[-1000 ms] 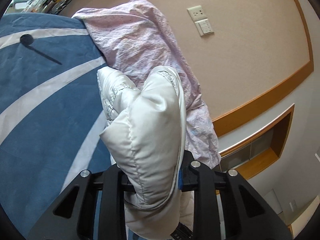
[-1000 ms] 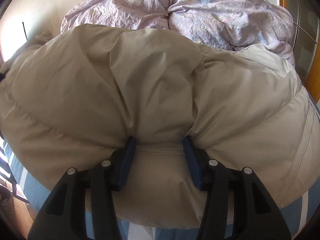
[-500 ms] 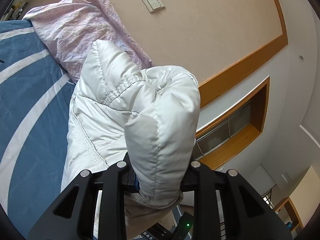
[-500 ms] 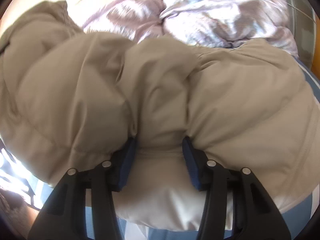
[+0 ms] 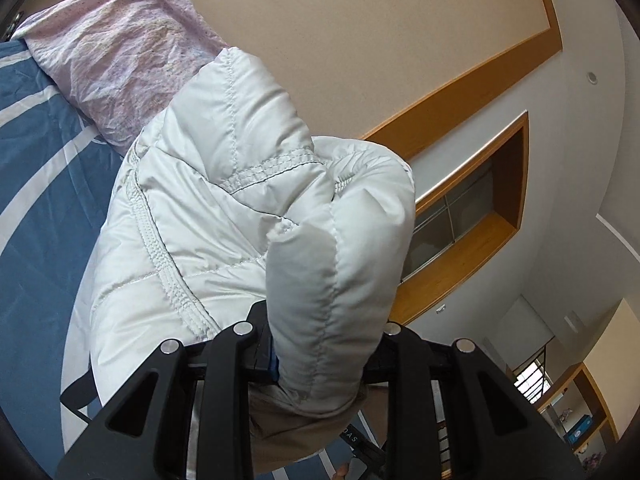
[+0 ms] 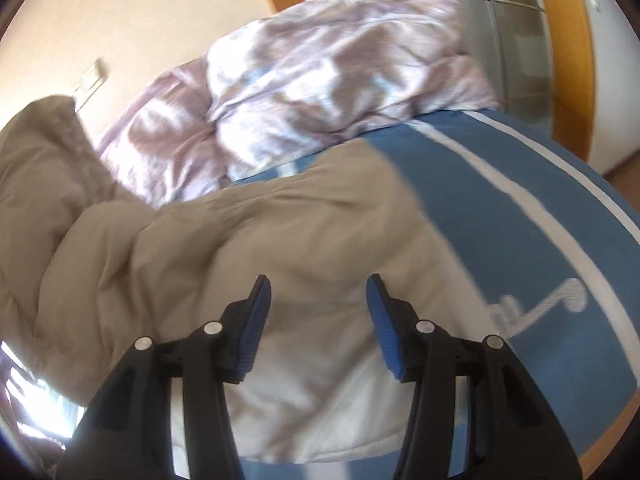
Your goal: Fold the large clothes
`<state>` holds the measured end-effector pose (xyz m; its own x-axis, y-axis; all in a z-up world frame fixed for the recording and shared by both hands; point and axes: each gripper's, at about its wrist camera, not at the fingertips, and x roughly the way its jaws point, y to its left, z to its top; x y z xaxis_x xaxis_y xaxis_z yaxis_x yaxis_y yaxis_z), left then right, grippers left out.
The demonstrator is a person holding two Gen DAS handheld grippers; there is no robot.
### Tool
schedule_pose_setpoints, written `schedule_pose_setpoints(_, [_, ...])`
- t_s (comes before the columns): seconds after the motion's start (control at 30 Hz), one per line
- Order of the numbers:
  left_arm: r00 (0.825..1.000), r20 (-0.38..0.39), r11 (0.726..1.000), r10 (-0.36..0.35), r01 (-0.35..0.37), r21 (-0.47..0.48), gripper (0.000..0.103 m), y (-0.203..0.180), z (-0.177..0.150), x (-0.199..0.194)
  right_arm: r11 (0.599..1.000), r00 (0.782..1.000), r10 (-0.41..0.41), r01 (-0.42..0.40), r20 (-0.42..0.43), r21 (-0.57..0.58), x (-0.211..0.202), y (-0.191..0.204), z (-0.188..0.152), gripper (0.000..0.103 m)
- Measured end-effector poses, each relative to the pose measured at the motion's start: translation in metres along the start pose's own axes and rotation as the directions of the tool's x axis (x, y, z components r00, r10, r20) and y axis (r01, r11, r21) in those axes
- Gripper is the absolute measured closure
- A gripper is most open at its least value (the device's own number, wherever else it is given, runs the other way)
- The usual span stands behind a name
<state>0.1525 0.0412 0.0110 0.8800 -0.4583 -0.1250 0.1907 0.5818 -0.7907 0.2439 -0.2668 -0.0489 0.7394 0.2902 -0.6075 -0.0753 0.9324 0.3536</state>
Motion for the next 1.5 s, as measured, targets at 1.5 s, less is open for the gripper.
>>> schedule_pose_setpoints(1.5, [0.917, -0.397, 0.985, 0.040, 0.031, 0.171, 0.078, -0.058, -0.116, 0.130, 0.928, 0.956, -0.273, 0.291, -0.106, 0.232, 0.008, -0.144, -0.005, 0.038])
